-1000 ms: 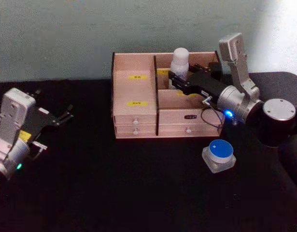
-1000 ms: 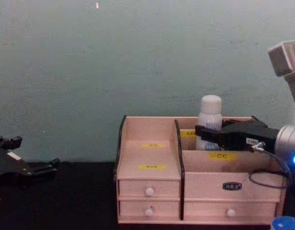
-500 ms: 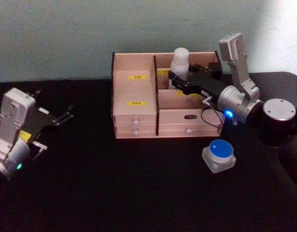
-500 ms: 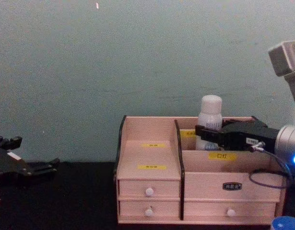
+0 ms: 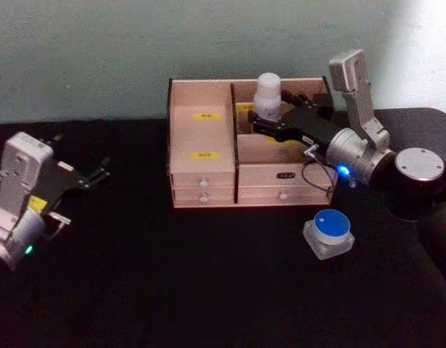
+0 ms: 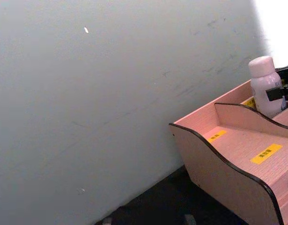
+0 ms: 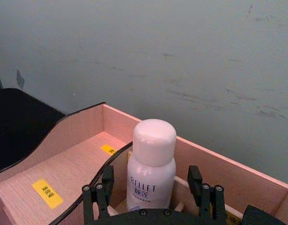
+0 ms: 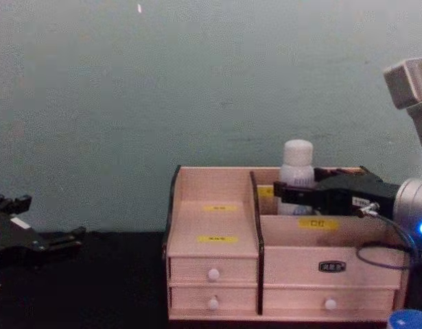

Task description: Pick up the facial cleanser and watermelon frost from the table and place them into the tiered storage box.

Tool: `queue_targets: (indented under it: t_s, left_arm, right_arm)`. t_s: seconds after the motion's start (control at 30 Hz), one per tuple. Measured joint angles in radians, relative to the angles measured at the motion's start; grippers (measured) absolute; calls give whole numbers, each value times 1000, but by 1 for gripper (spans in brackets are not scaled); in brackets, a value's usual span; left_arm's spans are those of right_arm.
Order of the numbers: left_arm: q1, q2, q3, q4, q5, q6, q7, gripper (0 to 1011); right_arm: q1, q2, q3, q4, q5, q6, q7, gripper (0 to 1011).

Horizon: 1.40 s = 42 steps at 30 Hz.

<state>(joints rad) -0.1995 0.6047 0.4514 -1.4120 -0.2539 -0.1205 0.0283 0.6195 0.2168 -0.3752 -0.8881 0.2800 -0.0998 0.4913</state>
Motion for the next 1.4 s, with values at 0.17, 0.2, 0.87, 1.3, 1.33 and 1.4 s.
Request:
queue_targets:
  t_s: [0.17, 0.2, 0.87, 1.3, 1.33, 1.4]
  left_arm:
    - [0, 0, 0, 0, 0, 0, 0, 1001]
    - [0, 0, 0, 0, 0, 0, 0, 1001]
    - [0, 0, 0, 0, 0, 0, 0, 1001]
    - [0, 0, 0, 0, 0, 0, 0, 1001]
    - [0, 0, 0, 0, 0, 0, 0, 1001]
    - [0, 0, 0, 0, 0, 0, 0, 1001]
  right_arm:
    - [0, 0, 0, 0, 0, 0, 0, 1000]
    - [0, 0, 0, 0, 0, 0, 0, 1000]
    - [-161, 112, 43, -305, 49, 55, 15, 1000]
    - [-349, 279, 99, -590, 153, 190, 26, 1000]
    - [-365, 296, 103, -616, 162, 202, 25, 1000]
    - [-383, 315, 108, -640, 171, 217, 25, 1000]
